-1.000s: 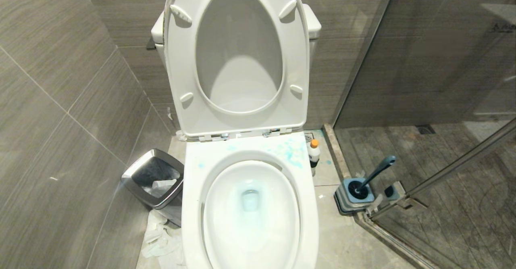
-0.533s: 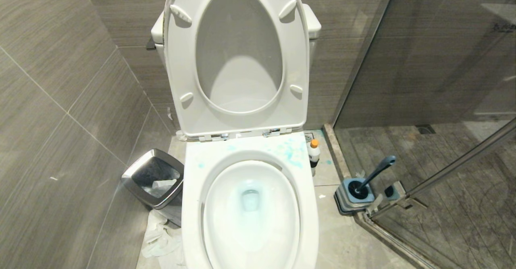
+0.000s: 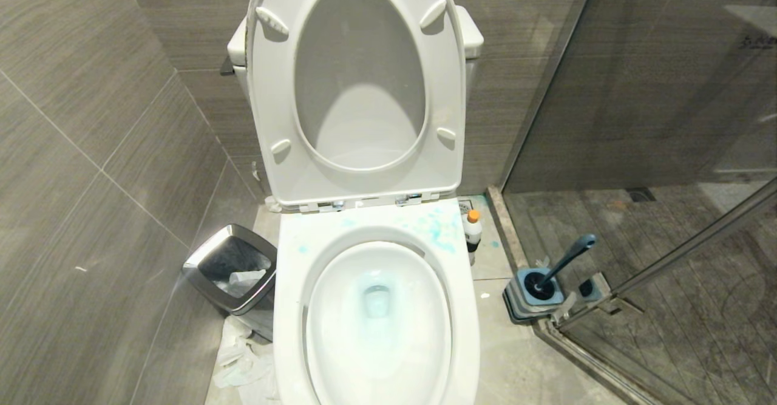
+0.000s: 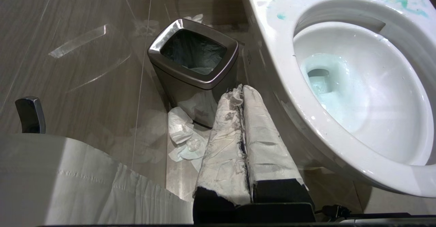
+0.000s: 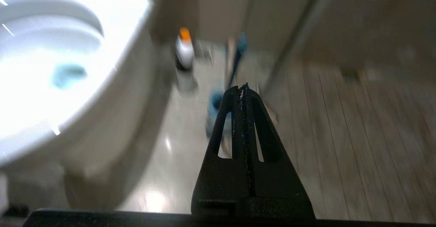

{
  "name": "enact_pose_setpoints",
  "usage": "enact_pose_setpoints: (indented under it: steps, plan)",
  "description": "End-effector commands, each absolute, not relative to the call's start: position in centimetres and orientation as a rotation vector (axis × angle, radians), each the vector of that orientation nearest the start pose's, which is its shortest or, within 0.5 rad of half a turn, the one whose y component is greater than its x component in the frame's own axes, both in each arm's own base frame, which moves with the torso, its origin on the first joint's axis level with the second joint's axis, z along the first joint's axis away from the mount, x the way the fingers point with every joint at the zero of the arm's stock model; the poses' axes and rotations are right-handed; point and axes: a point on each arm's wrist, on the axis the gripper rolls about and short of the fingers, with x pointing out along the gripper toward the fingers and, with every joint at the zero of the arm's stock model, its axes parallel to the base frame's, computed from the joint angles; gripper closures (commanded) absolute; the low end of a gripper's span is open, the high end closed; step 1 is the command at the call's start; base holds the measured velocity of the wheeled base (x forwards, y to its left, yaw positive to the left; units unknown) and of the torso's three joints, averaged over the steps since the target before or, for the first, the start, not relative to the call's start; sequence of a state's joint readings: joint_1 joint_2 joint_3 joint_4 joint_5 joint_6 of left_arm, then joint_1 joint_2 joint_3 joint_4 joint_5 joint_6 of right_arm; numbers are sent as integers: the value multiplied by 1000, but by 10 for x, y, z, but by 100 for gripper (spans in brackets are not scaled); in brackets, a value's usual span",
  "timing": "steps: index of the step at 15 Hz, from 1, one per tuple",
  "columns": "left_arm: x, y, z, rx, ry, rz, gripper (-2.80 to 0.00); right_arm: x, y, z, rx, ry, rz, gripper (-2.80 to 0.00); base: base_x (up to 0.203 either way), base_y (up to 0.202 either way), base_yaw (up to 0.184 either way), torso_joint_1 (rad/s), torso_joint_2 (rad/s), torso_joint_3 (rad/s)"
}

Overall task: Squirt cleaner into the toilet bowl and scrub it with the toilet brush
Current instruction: Flush the toilet

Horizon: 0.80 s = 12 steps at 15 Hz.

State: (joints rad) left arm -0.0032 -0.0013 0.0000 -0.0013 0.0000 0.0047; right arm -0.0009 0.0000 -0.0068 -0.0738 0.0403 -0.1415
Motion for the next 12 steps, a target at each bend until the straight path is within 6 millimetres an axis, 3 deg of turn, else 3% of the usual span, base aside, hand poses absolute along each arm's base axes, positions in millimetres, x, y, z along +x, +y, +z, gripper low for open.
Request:
enact_pose_setpoints:
  steps: [1,12]
  plan:
    - [-23,0,76,5,-2,-3,0,-23,1,80,-155,-43,17,0,0,0,0,0,0,0]
    - [-23,0,76,12,-2,-3,0,-23,1,76,-78,1,26,0,0,0,0,0,0,0]
